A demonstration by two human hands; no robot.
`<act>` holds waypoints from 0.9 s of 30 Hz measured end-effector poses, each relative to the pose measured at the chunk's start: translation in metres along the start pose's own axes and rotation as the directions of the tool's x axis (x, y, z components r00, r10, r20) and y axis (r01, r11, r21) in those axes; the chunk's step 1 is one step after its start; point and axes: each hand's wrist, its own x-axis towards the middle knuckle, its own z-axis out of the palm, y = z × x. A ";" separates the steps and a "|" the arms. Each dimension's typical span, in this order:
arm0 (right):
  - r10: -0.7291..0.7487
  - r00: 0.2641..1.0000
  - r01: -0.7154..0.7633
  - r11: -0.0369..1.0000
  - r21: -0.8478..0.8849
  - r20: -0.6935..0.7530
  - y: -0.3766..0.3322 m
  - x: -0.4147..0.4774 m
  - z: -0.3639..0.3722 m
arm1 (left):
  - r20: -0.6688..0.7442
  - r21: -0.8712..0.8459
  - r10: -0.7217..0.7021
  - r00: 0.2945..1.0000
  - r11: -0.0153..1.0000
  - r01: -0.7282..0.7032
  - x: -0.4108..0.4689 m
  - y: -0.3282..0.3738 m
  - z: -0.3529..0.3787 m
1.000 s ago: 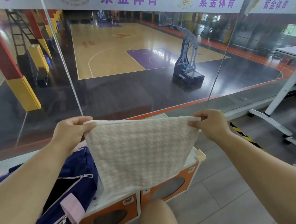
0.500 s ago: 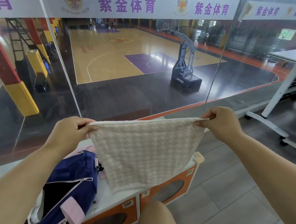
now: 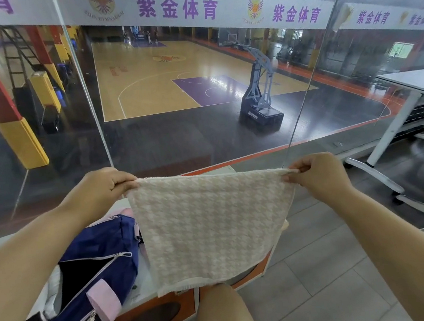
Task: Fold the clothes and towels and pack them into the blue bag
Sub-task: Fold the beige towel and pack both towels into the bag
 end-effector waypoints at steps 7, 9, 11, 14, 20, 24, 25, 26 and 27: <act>-0.027 0.999 0.027 1.000 0.002 -0.020 -0.004 -0.012 -0.011 | -0.002 0.031 0.044 0.999 0.999 -0.044 -0.002 0.001 -0.006; -0.051 0.998 0.052 0.998 0.028 -0.021 -0.005 -0.013 -0.014 | -0.050 0.000 0.048 0.998 0.999 -0.048 0.000 0.002 -0.010; -0.029 1.000 0.029 0.996 0.080 0.000 -0.006 -0.011 -0.015 | -0.051 0.025 0.046 0.998 0.999 -0.045 0.004 0.001 -0.014; 0.056 0.995 -0.074 0.966 0.249 0.081 -0.003 0.002 -0.012 | 0.014 -0.053 -0.038 0.999 0.998 0.039 0.013 0.004 -0.020; 0.165 0.978 -0.204 0.896 0.394 0.131 0.010 0.055 0.021 | 0.090 0.017 -0.078 0.993 0.997 0.077 0.060 0.001 -0.003; 0.181 0.980 -0.197 0.917 0.347 0.078 0.012 0.097 0.046 | -0.013 -0.018 -0.131 0.991 0.991 0.131 0.103 -0.007 0.014; 0.170 0.984 -0.178 0.922 0.345 0.052 0.011 0.108 0.049 | -0.068 -0.015 -0.124 0.990 0.992 0.123 0.113 -0.008 0.016; 0.159 0.987 -0.156 0.926 0.343 0.018 0.009 0.117 0.051 | -0.131 -0.013 -0.109 0.985 0.994 0.108 0.122 -0.007 0.016; 0.146 0.989 -0.128 0.930 0.345 -0.027 0.007 0.127 0.052 | -0.197 -0.024 -0.091 0.976 0.996 0.088 0.129 -0.005 0.016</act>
